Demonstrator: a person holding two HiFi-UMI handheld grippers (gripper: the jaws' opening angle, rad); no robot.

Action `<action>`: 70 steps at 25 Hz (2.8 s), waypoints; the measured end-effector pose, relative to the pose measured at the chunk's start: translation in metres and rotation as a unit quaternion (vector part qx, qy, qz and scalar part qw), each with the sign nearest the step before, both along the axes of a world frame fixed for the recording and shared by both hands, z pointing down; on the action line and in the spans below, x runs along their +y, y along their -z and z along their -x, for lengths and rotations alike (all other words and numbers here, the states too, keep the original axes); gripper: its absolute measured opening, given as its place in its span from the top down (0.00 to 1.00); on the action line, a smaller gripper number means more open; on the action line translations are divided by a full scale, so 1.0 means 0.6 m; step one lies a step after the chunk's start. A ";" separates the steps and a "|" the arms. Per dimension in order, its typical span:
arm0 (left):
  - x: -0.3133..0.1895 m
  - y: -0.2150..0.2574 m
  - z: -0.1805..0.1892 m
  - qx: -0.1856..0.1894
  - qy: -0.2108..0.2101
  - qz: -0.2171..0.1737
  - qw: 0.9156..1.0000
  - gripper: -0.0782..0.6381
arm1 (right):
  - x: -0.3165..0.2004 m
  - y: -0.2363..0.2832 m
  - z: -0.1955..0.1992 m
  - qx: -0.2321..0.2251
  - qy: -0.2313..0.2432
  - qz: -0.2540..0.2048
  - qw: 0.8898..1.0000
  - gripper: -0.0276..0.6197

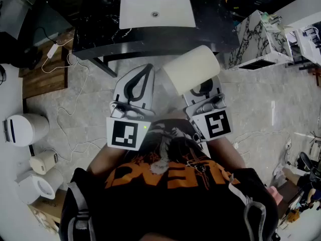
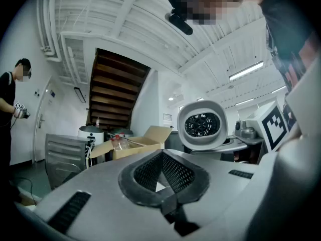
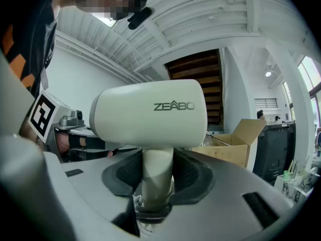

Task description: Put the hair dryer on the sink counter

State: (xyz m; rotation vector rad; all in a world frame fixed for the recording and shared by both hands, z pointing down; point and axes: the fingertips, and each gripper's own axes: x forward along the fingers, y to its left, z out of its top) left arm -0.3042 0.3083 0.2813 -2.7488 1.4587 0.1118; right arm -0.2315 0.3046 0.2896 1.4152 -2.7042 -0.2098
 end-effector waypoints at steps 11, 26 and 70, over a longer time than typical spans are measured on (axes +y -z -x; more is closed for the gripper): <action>0.006 -0.003 0.014 0.001 -0.012 -0.002 1.000 0.86 | 0.006 0.006 0.017 0.003 -0.004 -0.008 1.000 0.71; -0.031 -0.025 -0.020 -0.004 -0.031 0.020 0.999 0.86 | -0.023 0.012 -0.015 -0.023 -0.007 -0.006 1.000 0.71; -0.686 -0.005 -0.503 -0.042 0.028 0.036 0.998 0.86 | -0.701 -0.006 -0.493 -0.061 0.048 0.027 0.997 0.71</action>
